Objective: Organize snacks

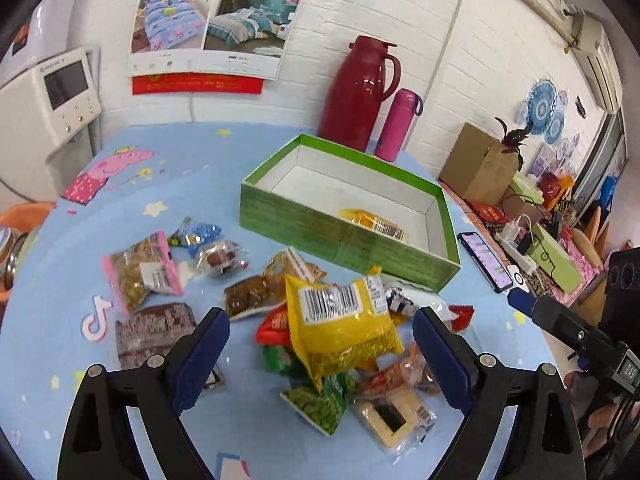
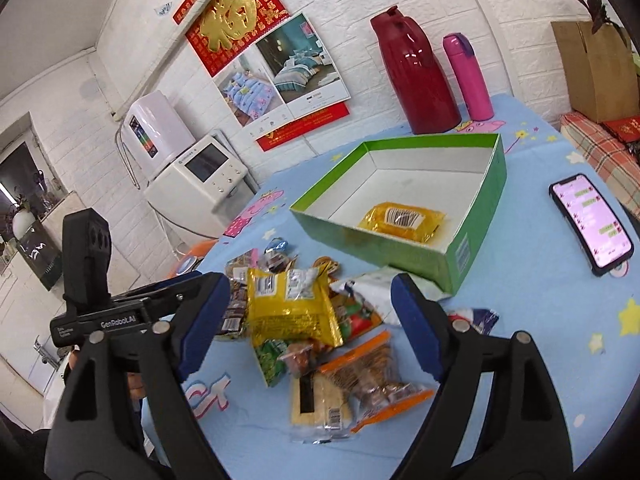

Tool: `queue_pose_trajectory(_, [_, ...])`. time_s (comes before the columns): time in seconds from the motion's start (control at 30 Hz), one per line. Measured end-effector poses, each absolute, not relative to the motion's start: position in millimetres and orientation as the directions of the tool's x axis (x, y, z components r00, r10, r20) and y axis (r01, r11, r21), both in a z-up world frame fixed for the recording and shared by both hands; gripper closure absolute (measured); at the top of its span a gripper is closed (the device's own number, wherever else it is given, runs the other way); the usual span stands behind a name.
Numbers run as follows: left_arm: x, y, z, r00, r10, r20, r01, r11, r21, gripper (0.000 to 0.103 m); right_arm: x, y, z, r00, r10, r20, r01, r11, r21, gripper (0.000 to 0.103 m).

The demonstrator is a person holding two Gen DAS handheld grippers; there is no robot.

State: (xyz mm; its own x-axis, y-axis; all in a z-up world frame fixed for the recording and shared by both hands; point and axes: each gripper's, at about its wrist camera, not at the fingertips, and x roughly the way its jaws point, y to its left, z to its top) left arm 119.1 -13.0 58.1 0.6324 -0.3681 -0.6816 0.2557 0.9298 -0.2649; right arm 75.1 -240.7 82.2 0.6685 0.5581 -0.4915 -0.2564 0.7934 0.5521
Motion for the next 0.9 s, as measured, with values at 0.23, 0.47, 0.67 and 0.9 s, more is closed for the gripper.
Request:
queue_pose_trajectory(0.23, [101, 2, 28, 0.603, -0.386, -0.698, 0.235, 0.922, -0.307, 0.011, 88, -220, 49, 0.563, 0.624, -0.542, -0.278, 0.761, 0.586, 0.023])
queue_pose_trajectory(0.47, [112, 1, 25, 0.599, -0.382, -0.704, 0.256, 0.924, -0.283, 0.033, 129, -194, 27, 0.497, 0.622, -0.605, -0.312, 0.778, 0.545, 0.026])
queue_pose_trajectory(0.67, [142, -8, 16, 0.559, -0.405, -0.723, 0.275, 0.914, -0.299, 0.053, 141, -186, 15, 0.464, 0.648, -0.604, -0.339, 0.76, 0.555, 0.033])
queue_pose_trajectory(0.9, [152, -12, 10, 0.517, -0.472, -0.714, 0.308, 0.881, -0.36, 0.057, 138, -187, 4, 0.438, 0.655, -0.616, -0.34, 0.755, 0.561, 0.045])
